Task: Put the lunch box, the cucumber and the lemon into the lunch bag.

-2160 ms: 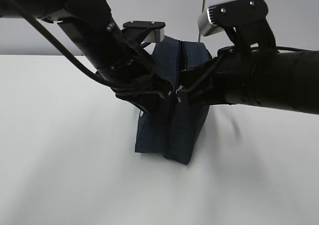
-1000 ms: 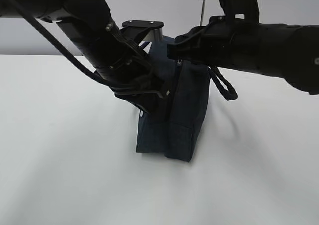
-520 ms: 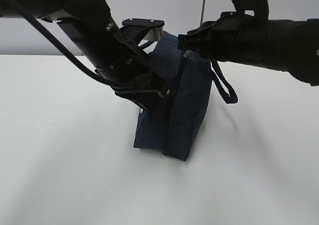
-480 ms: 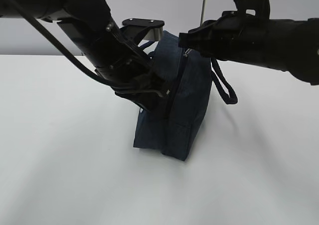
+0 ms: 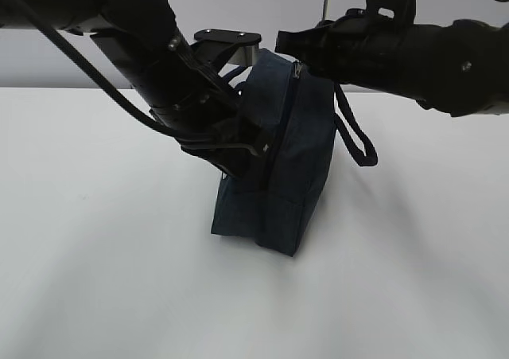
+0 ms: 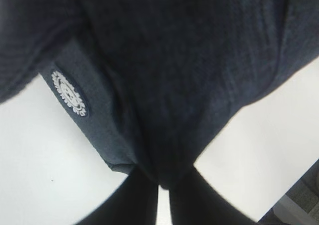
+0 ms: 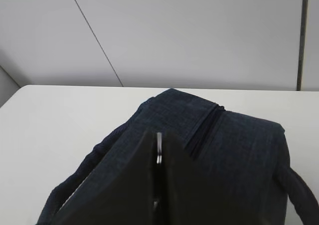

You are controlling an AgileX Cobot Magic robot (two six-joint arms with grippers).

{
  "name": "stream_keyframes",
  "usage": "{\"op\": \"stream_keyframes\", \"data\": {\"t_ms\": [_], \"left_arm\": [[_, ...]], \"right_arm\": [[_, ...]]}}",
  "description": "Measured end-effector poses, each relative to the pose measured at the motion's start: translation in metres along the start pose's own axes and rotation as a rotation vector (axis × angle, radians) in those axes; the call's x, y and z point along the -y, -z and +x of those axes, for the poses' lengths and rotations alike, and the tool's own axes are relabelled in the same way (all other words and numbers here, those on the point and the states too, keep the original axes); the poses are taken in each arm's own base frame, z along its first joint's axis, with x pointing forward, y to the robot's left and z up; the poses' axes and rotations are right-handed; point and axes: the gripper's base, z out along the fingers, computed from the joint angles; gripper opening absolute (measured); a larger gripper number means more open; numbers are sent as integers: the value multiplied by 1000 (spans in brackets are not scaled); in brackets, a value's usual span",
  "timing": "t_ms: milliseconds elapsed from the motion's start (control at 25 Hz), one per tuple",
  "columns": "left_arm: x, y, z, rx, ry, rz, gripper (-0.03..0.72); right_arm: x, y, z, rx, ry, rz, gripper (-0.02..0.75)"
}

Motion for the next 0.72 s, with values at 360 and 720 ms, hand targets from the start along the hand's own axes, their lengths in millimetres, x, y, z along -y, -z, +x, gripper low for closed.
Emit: {"op": "stream_keyframes", "data": {"t_ms": [360, 720], "left_arm": [[0, 0, 0, 0, -3, -3, -3], [-1, 0, 0, 3, -7, -8, -3]], "right_arm": [[10, -24, -16, 45, -61, 33, 0], [30, -54, -27, 53, -143, 81, 0]]}}
